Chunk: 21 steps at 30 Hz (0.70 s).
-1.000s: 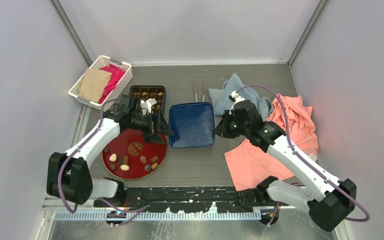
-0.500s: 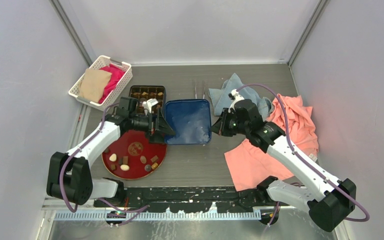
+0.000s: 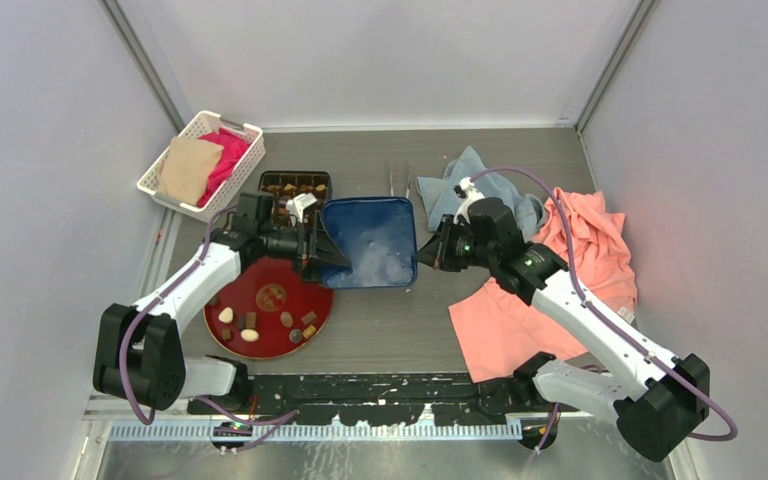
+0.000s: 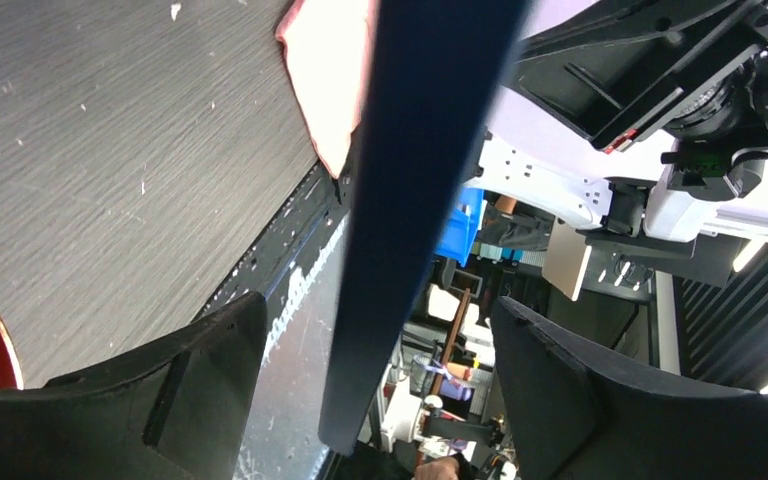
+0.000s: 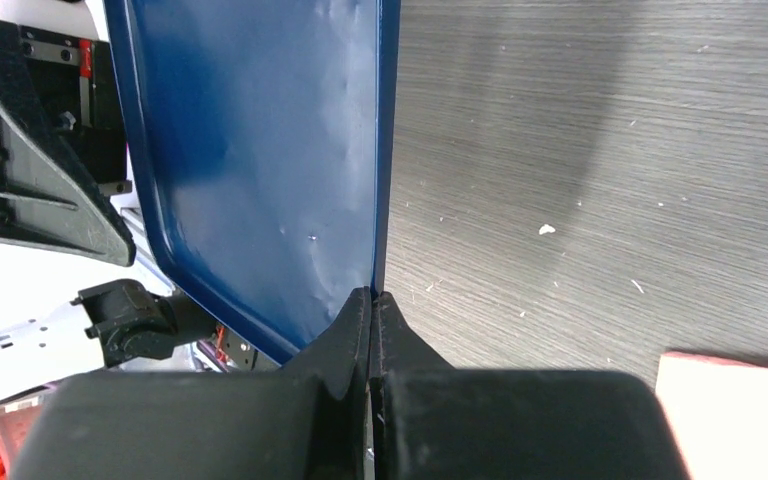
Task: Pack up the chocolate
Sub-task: Pick up the box lid from the center of the board.
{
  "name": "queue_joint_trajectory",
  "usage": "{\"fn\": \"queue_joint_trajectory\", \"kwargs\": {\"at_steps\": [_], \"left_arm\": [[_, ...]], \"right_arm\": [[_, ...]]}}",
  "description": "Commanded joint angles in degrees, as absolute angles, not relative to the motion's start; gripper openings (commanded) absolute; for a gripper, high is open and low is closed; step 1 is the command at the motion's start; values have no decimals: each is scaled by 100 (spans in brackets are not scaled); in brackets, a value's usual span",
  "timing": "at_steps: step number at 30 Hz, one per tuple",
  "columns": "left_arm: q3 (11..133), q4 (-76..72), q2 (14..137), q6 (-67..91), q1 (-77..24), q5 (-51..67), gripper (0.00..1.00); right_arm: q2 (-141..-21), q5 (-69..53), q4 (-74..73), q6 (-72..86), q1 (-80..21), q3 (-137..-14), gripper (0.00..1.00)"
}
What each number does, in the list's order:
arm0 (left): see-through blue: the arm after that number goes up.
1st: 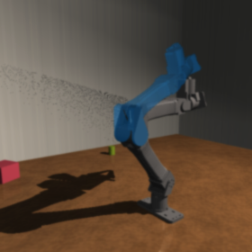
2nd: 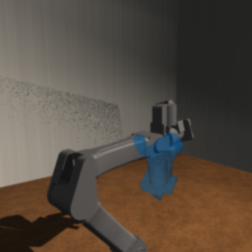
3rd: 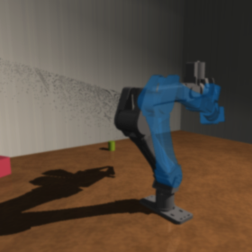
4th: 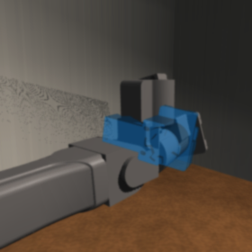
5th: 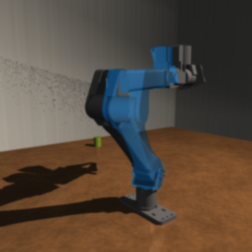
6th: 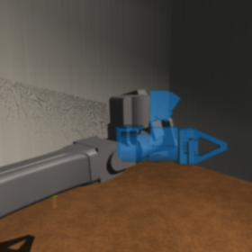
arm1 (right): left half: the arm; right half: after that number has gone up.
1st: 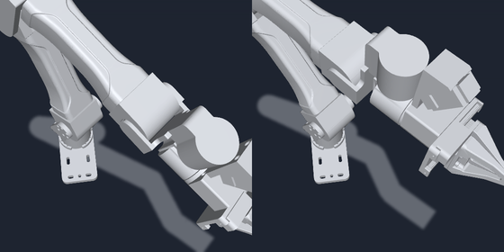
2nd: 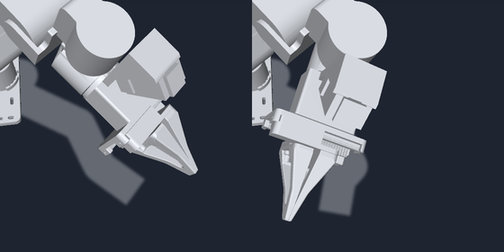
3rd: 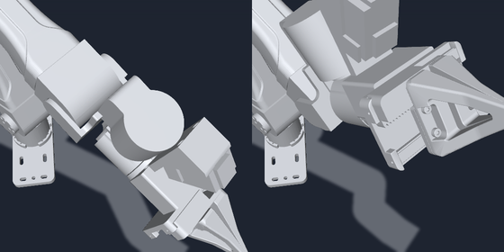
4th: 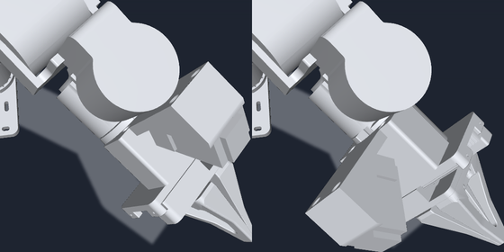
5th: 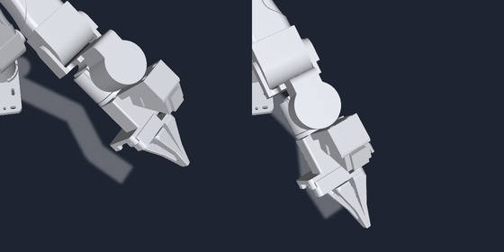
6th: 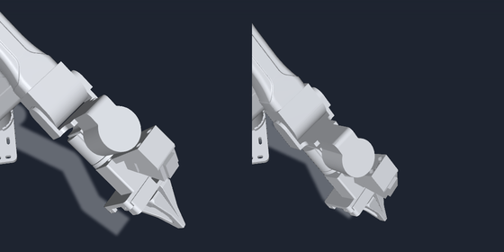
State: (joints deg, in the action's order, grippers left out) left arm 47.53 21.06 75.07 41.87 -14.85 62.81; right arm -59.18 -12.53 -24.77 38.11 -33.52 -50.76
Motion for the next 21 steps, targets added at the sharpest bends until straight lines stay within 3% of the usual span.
{"fn": "queue_joint_trajectory", "kwargs": {"at_steps": [1, 12, 13, 15, 18, 21], "left_arm": [[4806, 1553, 7325, 4445, -1450, 6486, 77], [5256, 1510, 7440, 4562, -1450, 6165, 22], [5307, 1648, 7450, 4486, -1450, 6083, 15], [5451, 1911, 7476, 4341, -1451, 5914, 1], [5803, 2362, 7465, 4119, -1450, 5580, 0], [6359, 3226, 7461, 3540, -1450, 5027, 0]], "right_arm": [[-6025, -1645, -1917, 3942, -3359, -5048, 1], [-6614, -2371, -1978, 3802, -3361, -5205, 1], [-6648, -2418, -2035, 3759, -3359, -5265, 4], [-6728, -2454, -2155, 3721, -3361, -5359, 25], [-6773, -2309, -2254, 3720, -3360, -5465, 58], [-6768, -2098, -2415, 3678, -3357, -5629, 73]]}}
